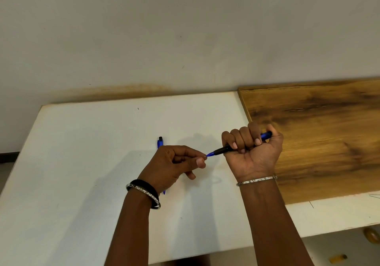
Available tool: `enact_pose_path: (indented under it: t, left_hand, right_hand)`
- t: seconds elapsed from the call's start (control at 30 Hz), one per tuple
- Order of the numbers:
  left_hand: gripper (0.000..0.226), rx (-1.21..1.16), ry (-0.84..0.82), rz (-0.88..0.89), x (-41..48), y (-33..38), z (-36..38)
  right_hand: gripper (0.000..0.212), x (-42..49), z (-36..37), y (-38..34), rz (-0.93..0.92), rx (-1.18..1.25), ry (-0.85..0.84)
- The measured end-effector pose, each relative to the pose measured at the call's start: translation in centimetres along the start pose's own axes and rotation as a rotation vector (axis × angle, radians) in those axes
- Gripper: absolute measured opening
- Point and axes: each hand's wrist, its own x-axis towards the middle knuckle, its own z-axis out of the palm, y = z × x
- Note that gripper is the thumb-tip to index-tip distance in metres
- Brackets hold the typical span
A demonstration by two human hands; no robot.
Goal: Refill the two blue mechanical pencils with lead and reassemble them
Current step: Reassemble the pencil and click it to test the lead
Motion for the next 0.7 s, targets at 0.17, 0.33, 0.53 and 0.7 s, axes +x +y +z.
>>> enact_pose_path:
  t: [0.17, 0.33, 0.53, 0.7]
  left_hand:
    - [0.015, 0.012, 0.005, 0.004, -0.08, -0.05, -0.11]
    - [0.013, 0.018, 0.011, 0.016, -0.17, 0.03, -0.13]
    - [0.011, 0.018, 0.005, 0.026, -0.24, 0.13, -0.09]
    - [0.012, -0.007, -0.008, 0.041, -0.35, 0.36, -0.14]
  right_hand:
    - [0.045, -0.11, 0.12, -0.01, 0.001, -0.003, 0.028]
    - [0.048, -0.11, 0.08, 0.07, 0.011, 0.034, 0.007]
    - [0.048, -0.15, 0.25, 0.19, 0.033, 0.086, -0.008]
    - [0.048, -0.19, 0.44, 0.20, 0.035, 0.104, -0.010]
